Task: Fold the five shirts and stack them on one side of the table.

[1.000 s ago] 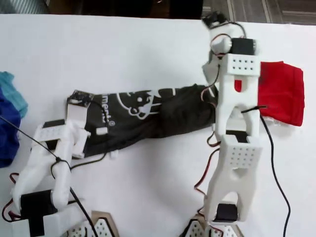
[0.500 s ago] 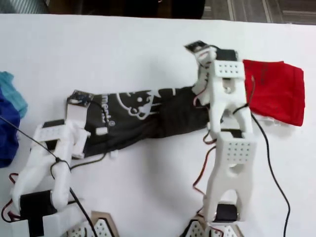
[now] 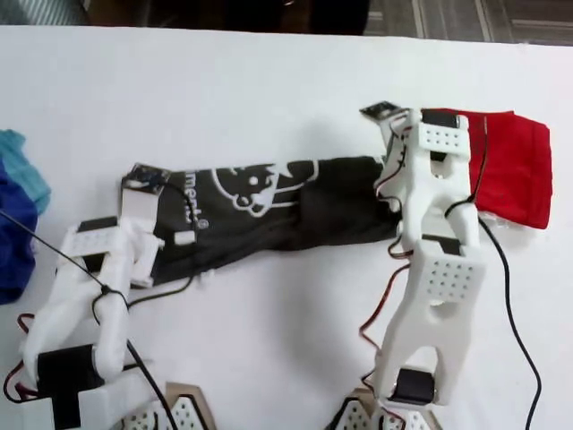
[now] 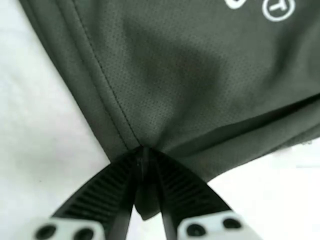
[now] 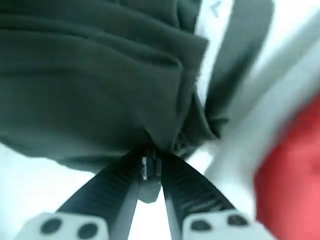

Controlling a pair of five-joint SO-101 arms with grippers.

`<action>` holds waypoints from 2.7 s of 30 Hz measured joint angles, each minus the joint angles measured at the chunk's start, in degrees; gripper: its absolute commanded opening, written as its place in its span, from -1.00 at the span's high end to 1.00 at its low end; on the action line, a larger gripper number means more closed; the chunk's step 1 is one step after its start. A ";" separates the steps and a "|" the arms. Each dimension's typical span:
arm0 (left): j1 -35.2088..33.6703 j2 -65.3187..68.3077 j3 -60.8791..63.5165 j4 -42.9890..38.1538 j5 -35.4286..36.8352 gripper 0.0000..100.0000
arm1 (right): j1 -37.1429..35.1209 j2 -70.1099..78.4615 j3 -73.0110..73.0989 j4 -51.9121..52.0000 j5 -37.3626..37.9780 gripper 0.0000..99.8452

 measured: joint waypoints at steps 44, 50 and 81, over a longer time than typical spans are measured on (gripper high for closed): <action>0.00 0.00 0.00 0.00 0.00 0.95 | -22.42 -35.25 57.05 -35.60 -13.63 0.96; 0.00 0.00 0.00 -0.09 0.00 0.95 | -19.96 -46.59 57.05 -34.55 -13.63 0.96; -4.57 0.62 -32.00 24.18 5.10 0.51 | -2.29 -97.32 113.85 -45.45 -6.51 0.96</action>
